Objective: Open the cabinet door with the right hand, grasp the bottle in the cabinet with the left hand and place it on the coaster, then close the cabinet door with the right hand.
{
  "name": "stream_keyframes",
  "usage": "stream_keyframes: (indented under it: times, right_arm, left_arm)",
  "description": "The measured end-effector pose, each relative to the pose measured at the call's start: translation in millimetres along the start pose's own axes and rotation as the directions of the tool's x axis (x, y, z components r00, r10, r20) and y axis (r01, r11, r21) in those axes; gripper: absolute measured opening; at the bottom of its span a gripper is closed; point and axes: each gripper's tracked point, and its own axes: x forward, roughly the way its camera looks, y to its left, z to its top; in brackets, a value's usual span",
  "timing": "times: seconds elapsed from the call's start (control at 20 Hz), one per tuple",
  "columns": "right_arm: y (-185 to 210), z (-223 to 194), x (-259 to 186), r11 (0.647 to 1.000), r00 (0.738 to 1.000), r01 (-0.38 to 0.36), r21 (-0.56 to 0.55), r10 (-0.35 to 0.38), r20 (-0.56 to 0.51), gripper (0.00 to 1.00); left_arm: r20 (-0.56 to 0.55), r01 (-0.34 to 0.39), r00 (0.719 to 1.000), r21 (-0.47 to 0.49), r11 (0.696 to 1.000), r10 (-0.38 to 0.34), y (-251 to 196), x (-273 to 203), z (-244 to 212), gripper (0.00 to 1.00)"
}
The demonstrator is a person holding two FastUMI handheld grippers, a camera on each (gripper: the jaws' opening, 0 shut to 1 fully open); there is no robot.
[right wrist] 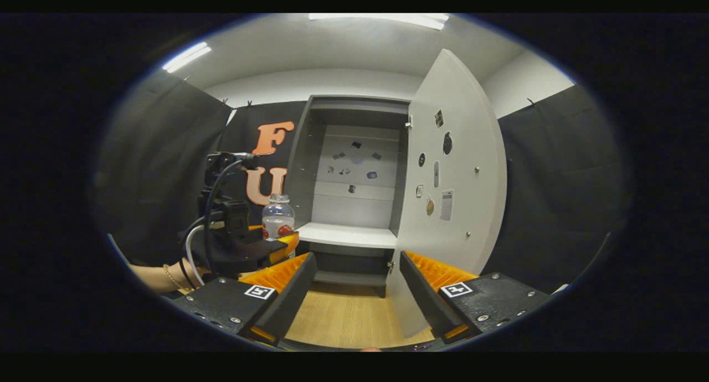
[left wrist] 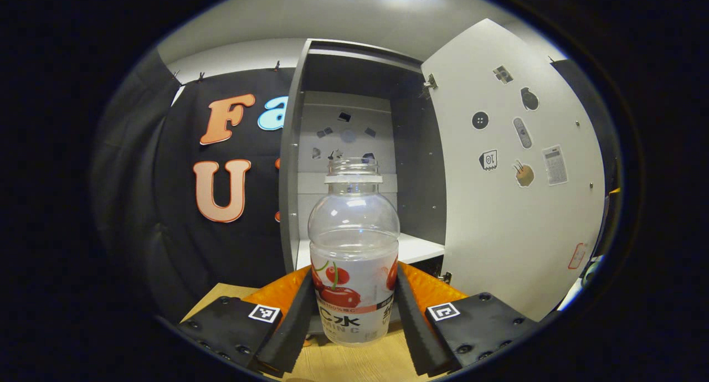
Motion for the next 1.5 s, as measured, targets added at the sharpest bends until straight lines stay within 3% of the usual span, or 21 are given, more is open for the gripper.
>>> stream_keyframes:
  times: [0.2,0.5,0.7,1.05,1.5]
  right_arm:
    - [21.3,-4.1,3.6,0.997,0.999,-0.031,0.066,0.03,0.025,0.92]
    - [37.5,-20.3,22.6,0.999,0.999,-0.008,0.05,0.006,0.034,0.93]
    - [50.1,-33.1,36.9,0.999,0.999,0.013,0.044,-0.014,0.032,0.93]
    - [72.5,-62.3,51.3,0.998,1.0,0.026,0.049,-0.026,-0.01,0.93]
    - [87.8,-89.2,69.5,0.999,0.994,0.027,0.03,-0.023,-0.109,0.93]
  left_arm:
    - [-0.029,-0.056,0.998,-0.028,0.998,0.055,39.3,-29.9,-40.1,0.82]
    - [-0.04,-0.077,0.996,-0.027,0.997,0.076,81.8,-48.1,-95.3,0.82]
    - [-0.044,-0.032,0.999,-0.004,0.999,0.032,90.5,-51.1,-132.8,0.82]
    - [-0.058,-0.019,0.998,0.054,0.998,0.022,103.7,-50.0,-198.1,0.82]
    - [-0.167,-0.029,0.986,0.01,1.0,0.03,107.8,-64.0,-280.0,0.82]
